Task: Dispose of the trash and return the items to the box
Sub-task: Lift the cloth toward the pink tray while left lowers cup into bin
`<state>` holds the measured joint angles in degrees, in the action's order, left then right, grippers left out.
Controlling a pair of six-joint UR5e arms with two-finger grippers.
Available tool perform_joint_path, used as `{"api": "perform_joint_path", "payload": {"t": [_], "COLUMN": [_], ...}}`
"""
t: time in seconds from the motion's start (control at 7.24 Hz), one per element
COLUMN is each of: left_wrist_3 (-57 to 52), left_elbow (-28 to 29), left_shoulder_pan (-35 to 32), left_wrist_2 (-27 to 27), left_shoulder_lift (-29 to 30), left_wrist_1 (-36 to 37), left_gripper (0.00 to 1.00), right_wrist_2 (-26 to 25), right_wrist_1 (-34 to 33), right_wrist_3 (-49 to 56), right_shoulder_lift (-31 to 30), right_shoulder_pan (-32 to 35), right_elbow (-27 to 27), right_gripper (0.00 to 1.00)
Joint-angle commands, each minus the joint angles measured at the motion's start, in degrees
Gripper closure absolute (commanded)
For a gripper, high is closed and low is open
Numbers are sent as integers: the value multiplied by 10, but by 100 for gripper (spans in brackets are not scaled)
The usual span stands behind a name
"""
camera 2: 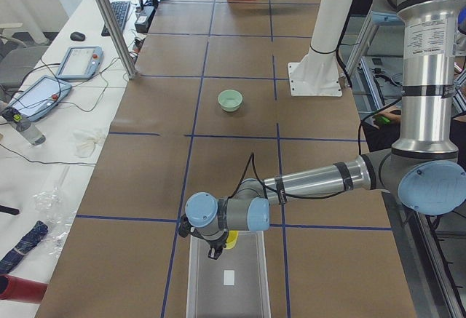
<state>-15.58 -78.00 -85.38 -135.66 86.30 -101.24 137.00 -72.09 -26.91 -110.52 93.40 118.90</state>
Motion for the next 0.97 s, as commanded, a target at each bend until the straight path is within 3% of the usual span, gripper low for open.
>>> {"api": "perform_joint_path", "payload": {"t": [0.0, 0.28, 0.69, 0.83], "left_wrist_3": [0, 4, 2, 2], "left_elbow": [1, -15, -196, -227], "left_shoulder_pan": [0, 0, -11, -59], "left_wrist_2": [1, 1, 8, 18], "left_shoulder_lift": [-1, 3, -41, -42], "left_wrist_1": [-22, -24, 61, 63], "left_gripper": [34, 28, 19, 6], "right_wrist_2": [-38, -58, -88, -89], "right_wrist_1": [-3, -60, -107, -110], "right_wrist_3": [70, 174, 247, 249], "right_shoulder_lift": [-19, -17, -12, -9], "right_shoulder_pan": [31, 86, 124, 122], "right_elbow": [-9, -12, -13, -17], "right_gripper": [100, 100, 100, 100]}}
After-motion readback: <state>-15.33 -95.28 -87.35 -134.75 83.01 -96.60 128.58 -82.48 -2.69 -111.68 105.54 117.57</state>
